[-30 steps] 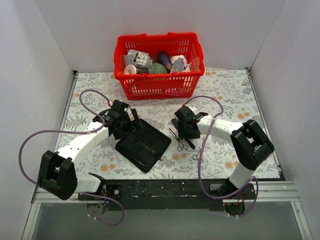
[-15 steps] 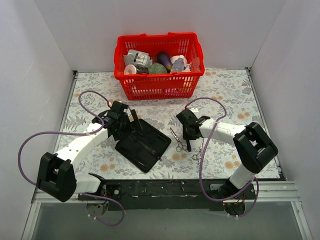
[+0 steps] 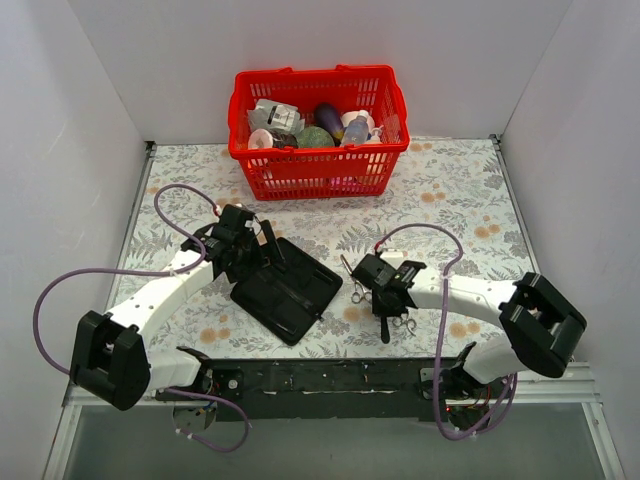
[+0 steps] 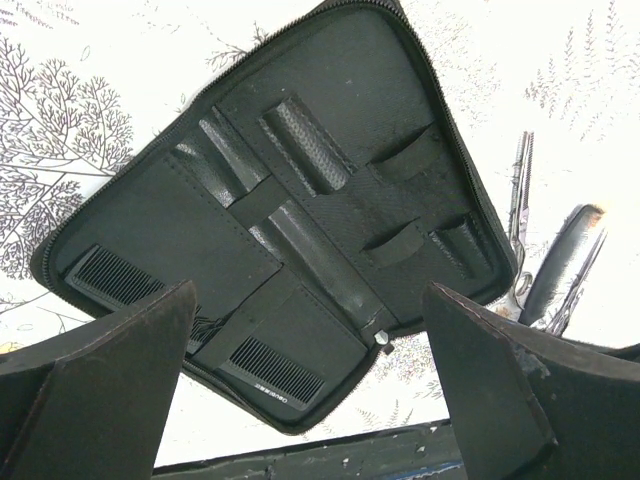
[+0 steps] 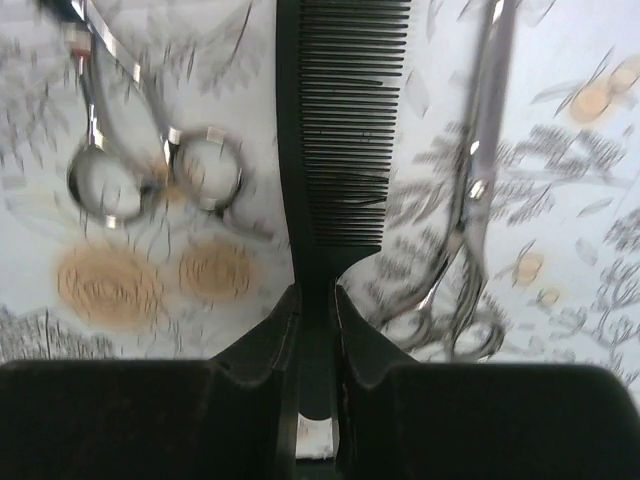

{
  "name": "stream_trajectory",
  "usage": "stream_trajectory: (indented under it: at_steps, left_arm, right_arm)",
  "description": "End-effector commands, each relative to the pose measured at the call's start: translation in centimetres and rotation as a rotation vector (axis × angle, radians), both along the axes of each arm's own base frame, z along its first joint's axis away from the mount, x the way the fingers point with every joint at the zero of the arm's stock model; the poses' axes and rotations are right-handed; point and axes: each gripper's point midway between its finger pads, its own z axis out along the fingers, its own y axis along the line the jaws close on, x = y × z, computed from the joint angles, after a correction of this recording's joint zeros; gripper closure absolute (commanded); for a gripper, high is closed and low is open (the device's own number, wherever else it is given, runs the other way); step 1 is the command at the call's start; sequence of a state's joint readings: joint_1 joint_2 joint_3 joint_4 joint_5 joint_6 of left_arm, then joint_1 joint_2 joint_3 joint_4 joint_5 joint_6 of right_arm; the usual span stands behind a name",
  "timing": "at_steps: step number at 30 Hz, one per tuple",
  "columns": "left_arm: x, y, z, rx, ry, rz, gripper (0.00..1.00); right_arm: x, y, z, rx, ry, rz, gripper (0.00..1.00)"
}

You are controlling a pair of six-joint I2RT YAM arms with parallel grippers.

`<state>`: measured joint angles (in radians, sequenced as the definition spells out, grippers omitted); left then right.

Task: Sort the hair-cutting tools
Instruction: Move the comb to the center of the board.

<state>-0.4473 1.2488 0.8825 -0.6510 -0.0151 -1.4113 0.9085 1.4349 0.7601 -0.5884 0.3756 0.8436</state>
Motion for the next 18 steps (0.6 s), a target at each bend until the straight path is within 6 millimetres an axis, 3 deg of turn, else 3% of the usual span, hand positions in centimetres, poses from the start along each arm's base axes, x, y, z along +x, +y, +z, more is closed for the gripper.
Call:
stream_trajectory:
  at_steps: [1, 8, 12, 18]
  left_arm:
    - [-0.3, -0.2, 0.9, -0.033, -0.035, -0.004, 0.02]
    - [-0.5, -0.1, 0.9, -0.040, -0.043, 0.000, 0.02]
    - [-0.6, -0.1, 1.1, -0.044, -0.049, 0.000, 0.02]
    - [-0.6, 0.1, 1.5, -0.039, -0.055, -0.003, 0.02]
  right_arm:
    - [-6.4, -0.4, -0.9, -0.024, 0.164, 0.003, 0.88]
    - [-12.0, 3.2, -0.8, 0.005, 0.232, 0.108, 0.86]
    - [-12.5, 4.8, -0.1, -0.020, 0.215, 0.126, 0.82]
    - [-13.4, 4.7, -0.3, -0.043, 0.227, 0.126, 0.70]
